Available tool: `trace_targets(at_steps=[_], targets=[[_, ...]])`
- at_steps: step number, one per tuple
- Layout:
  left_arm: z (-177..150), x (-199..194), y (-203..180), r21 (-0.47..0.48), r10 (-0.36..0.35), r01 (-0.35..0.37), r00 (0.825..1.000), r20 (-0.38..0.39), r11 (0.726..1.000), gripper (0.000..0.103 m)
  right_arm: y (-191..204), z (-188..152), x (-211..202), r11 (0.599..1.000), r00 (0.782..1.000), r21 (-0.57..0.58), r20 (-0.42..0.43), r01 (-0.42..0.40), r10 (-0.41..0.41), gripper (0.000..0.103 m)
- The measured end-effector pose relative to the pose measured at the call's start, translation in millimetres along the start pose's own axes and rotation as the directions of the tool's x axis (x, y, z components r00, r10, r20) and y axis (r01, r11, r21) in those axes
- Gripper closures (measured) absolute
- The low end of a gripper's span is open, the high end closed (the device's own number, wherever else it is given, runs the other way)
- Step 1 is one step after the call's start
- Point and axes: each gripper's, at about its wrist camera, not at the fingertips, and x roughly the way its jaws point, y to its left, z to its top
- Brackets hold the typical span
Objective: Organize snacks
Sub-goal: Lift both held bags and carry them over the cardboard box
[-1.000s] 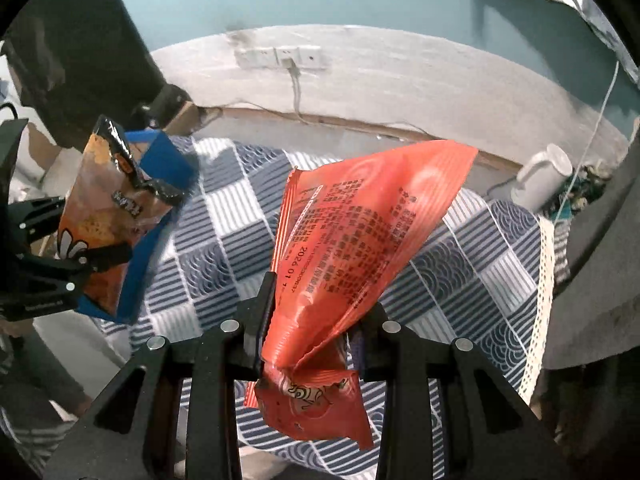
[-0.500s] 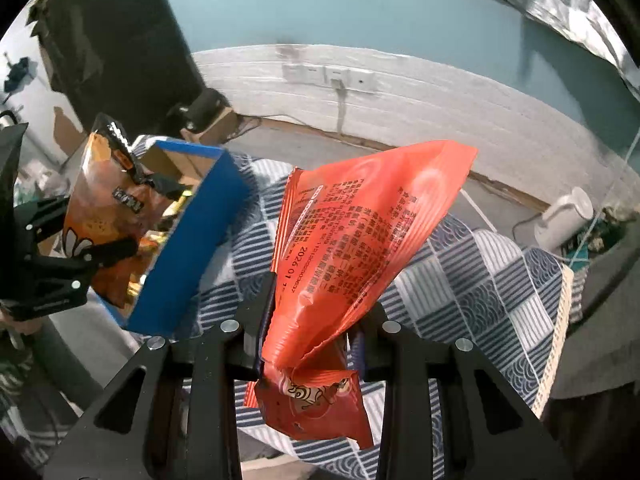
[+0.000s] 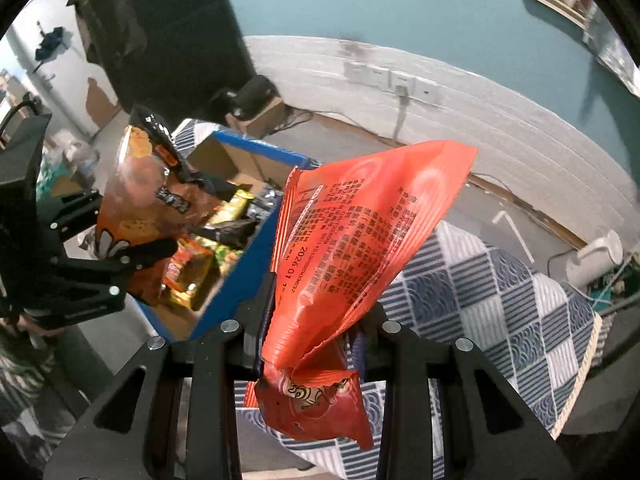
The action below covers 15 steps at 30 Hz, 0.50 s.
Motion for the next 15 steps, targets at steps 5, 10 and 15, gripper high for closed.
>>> trace_targets(at_steps=[5,10,15], targets=[[-9,4,23,-0.034,0.011,-0.012,1.000,-0.015,0.999,0.055,25,18,19,0.999,0.999,-0.025,-0.025,-0.035,0.035,0.072],[-18,11,50,-0.077,0.023,-0.025,0.999,-0.032,0.997,0.055,49,34,41,0.998,0.997,-0.040,-0.051,-0.058,0.056,0.072],[-27,19,77,-0.126,0.034,-0.041,0.998,-0.058,0.991,0.055,68,44,64,0.996,0.993,-0.033,-0.094,-0.078,0.075,0.072]])
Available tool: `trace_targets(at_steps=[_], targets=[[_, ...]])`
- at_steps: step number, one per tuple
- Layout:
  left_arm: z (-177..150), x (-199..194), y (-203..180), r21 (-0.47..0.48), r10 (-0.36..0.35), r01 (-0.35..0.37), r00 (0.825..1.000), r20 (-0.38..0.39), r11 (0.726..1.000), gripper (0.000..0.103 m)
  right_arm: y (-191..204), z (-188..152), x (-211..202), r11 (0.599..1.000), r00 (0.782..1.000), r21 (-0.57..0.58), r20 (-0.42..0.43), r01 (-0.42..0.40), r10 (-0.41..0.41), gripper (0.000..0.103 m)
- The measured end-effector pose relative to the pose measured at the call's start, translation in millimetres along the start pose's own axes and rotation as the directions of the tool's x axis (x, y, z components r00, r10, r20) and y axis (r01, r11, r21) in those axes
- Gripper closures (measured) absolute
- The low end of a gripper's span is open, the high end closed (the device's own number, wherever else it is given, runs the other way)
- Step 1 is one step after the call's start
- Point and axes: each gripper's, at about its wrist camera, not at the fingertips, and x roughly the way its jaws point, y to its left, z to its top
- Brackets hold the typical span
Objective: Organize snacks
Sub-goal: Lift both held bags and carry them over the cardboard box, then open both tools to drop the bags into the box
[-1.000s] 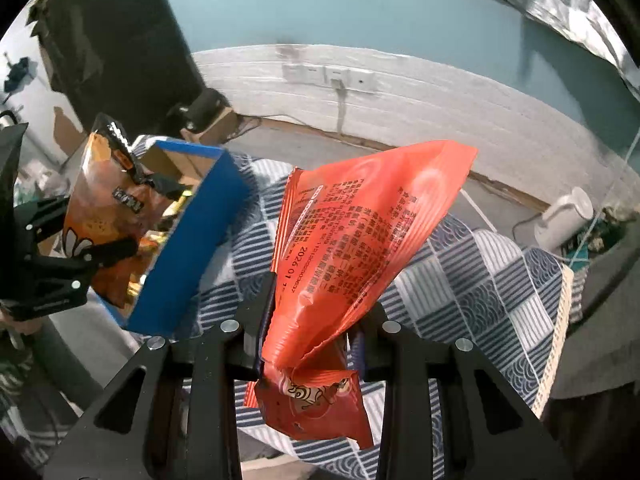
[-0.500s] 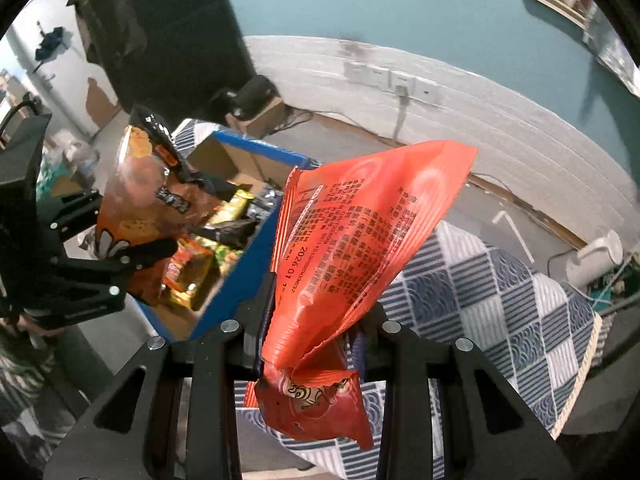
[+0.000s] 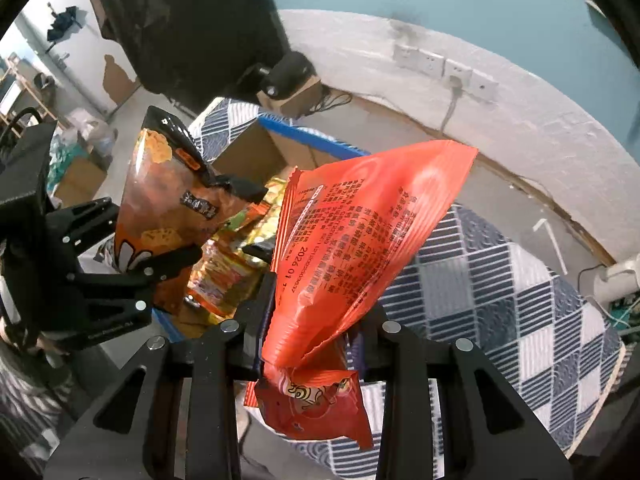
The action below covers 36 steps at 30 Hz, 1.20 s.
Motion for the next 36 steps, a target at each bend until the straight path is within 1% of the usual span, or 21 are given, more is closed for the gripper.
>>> trace_targets(at_steps=[5,8,12,13,14,16,17,19,20,21,24,28,30,33,34,36], targets=[[-8,16,21,-0.063,-0.034,0.031,0.998,-0.044,0.998,0.055,16,13,22,1.000,1.000,-0.005,-0.029,-0.007,0.007,0.072],[-11,25,30,-0.091,-0.034,0.028,0.997,-0.071,0.995,0.055,25,20,37,1.000,0.999,-0.014,-0.052,0.000,0.000,0.072],[-12,28,37,-0.120,-0.039,0.029,0.996,-0.084,0.992,0.054,33,26,48,1.000,0.998,-0.018,-0.069,-0.005,0.004,0.072],[-12,29,39,-0.121,-0.033,0.022,0.996,-0.089,0.992,0.054,34,27,51,1.000,0.997,-0.016,-0.073,-0.008,0.007,0.072],[-11,29,39,-0.122,-0.022,0.011,0.996,-0.091,0.992,0.054,35,28,52,1.000,0.997,-0.015,-0.075,-0.011,0.010,0.068],[-11,28,40,-0.123,-0.006,-0.006,0.996,-0.094,0.992,0.046,37,30,55,1.000,0.997,-0.012,-0.077,-0.014,0.013,0.066],[-11,27,41,-0.124,0.005,-0.016,0.996,-0.090,0.992,0.041,37,30,56,1.000,0.997,-0.011,-0.076,-0.012,0.011,0.066],[-11,20,42,-0.128,0.022,-0.030,0.998,-0.064,0.991,0.036,37,31,55,1.000,0.997,-0.009,-0.075,-0.011,0.010,0.066],[-10,17,42,-0.130,0.029,-0.036,0.998,-0.052,0.991,0.029,37,31,54,1.000,0.997,-0.009,-0.072,-0.012,0.011,0.065],[-9,14,42,-0.131,0.035,-0.041,0.998,-0.043,0.990,0.026,37,31,53,1.000,0.998,-0.009,-0.069,-0.016,0.015,0.065],[-7,5,43,-0.129,0.031,-0.035,0.999,-0.029,0.991,0.026,36,31,47,1.000,0.998,-0.011,-0.055,-0.007,0.006,0.064],[-5,-6,39,-0.106,0.036,-0.036,0.999,-0.007,0.994,0.026,33,28,35,1.000,1.000,-0.009,-0.027,0.005,-0.006,0.056],[-5,-12,37,-0.093,0.043,-0.043,0.999,0.004,0.995,0.026,32,27,28,1.000,1.000,-0.016,-0.010,0.015,-0.015,0.055],[-7,-23,34,-0.087,0.046,-0.044,0.999,0.023,0.995,0.022,31,22,16,0.999,1.000,-0.022,0.014,0.024,-0.023,0.050],[-8,-25,34,-0.086,0.045,-0.042,0.999,0.030,0.995,0.022,31,19,12,0.999,0.999,-0.024,0.024,0.030,-0.029,0.047],[-9,-32,32,-0.078,0.048,-0.045,0.998,0.040,0.996,0.022,30,15,5,0.999,0.999,-0.029,0.038,0.040,-0.039,0.046]])
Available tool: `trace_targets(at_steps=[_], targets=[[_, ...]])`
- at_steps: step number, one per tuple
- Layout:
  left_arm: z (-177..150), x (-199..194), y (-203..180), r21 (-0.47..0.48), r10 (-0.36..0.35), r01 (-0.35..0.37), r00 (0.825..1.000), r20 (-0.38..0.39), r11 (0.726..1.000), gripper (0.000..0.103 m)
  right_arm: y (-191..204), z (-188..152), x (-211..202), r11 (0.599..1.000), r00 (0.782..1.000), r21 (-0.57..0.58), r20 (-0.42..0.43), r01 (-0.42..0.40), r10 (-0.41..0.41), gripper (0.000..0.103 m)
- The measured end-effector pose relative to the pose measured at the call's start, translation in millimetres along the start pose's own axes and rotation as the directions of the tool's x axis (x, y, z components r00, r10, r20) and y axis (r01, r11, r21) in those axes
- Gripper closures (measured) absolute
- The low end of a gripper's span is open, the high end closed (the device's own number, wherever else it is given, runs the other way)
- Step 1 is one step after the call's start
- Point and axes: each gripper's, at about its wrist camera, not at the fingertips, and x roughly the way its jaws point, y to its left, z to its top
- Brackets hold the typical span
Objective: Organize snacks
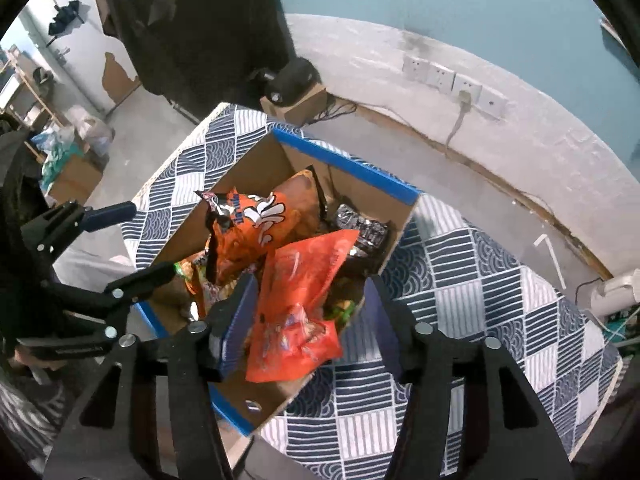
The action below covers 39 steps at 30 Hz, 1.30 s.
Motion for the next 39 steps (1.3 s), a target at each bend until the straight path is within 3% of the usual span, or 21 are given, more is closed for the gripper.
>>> trace_targets(at_steps=[14,19,24,39], targets=[[-8,-45,-18,0.056,-0.016,0.011,0.995,0.094,0.998,0.015,-5,-35,-54,0.996,0.992,-0.061,0.115,0.067,-0.060,0.039],[-10,-62,-30,0.096,0.012,-0.028,0.986,0.164,0.995,0.014,-9,-45,-71,0.995,0.982,-0.056,0.172,0.088,-0.077,0.032],[-13,-74,-39,0.103,0.003,-0.026,0.976,0.218,0.994,0.009,-11,-55,-85,0.992,0.975,-0.066,0.206,0.104,-0.088,0.031],[-5,-71,-57,0.114,-0.015,-0.012,0.973,0.230,0.993,0.009,-27,-69,-98,0.994,0.968,-0.021,0.231,0.108,-0.101,0.025]])
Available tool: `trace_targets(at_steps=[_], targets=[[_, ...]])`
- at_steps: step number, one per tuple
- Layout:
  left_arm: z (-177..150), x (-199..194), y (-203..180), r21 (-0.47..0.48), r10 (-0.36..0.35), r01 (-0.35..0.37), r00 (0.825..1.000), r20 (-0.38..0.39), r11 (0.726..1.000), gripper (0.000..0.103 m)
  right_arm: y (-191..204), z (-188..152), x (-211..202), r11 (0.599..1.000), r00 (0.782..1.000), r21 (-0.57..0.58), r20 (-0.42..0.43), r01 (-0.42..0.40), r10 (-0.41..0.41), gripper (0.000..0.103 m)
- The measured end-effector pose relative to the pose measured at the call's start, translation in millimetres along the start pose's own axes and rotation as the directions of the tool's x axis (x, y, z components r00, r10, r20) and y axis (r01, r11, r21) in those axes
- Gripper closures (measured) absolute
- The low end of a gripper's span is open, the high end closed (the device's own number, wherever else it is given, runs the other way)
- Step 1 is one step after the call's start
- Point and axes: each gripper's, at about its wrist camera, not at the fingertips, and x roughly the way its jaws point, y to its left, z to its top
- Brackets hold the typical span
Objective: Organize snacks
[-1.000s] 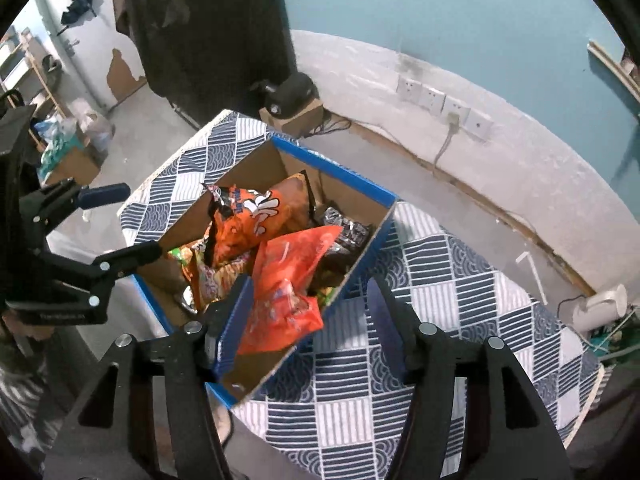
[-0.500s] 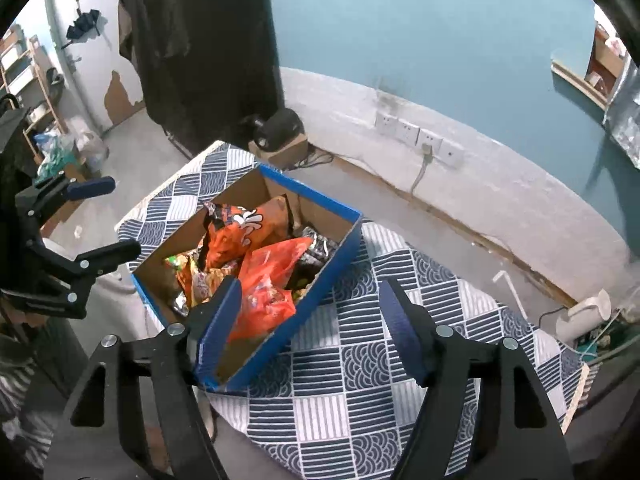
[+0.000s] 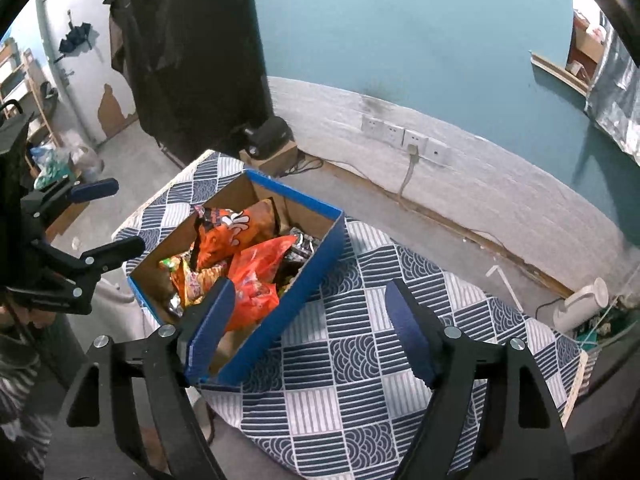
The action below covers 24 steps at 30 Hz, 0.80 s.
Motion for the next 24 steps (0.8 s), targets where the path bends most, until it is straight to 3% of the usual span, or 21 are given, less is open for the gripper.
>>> trace_targets(at_steps=[24], targets=[[0.4,4.3,-7.9,0.018,0.004,-0.004,1.000,-0.021,1.000,0.009,-2.1,-5.1,-1.2,1.000,1.000,0.003,-0.015,-0.005,0.005,0.025]])
